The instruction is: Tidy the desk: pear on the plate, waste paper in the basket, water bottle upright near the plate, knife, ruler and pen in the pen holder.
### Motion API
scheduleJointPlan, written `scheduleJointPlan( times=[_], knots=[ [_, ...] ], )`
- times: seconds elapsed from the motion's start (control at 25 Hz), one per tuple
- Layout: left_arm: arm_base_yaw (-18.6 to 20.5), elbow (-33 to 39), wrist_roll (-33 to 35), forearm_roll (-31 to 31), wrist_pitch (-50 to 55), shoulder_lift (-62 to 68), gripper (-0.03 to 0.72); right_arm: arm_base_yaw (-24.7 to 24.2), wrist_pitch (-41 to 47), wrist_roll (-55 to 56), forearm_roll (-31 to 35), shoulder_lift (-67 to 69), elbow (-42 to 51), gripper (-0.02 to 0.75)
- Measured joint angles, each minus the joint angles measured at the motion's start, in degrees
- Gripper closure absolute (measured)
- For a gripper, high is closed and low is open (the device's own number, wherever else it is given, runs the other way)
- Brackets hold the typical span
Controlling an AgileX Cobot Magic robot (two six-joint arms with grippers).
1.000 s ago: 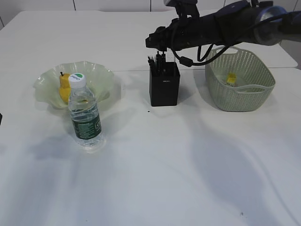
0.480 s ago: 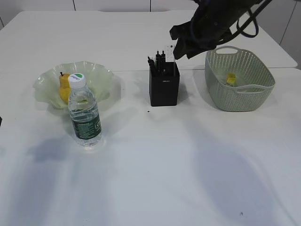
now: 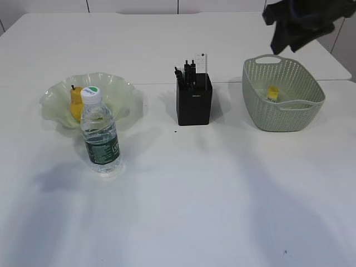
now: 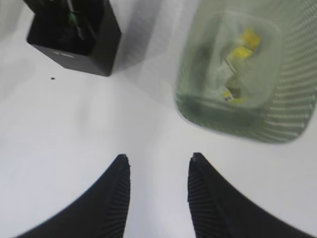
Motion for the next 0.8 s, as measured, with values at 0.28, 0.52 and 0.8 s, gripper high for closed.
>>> scheduleJointPlan(
  times=[0.28, 0.52, 0.8],
  knots=[
    [0.0, 0.0, -0.9, 4.4, 2.7, -5.6, 0.241, -3.1, -2.6, -0.1, -0.7, -8.2, 17.6, 0.445],
    [0.0, 0.0, -2.9, 6.3, 6.8, -9.3, 0.241, -3.1, -8.2, -0.6, -0.7, -17.0, 32.6, 0.445],
    [0.0, 0.0, -4.4, 6.5, 7.5, -15.0, 0.241, -3.1, -12.8, -0.7, -0.7, -28.1, 42.3, 0.445]
  ],
)
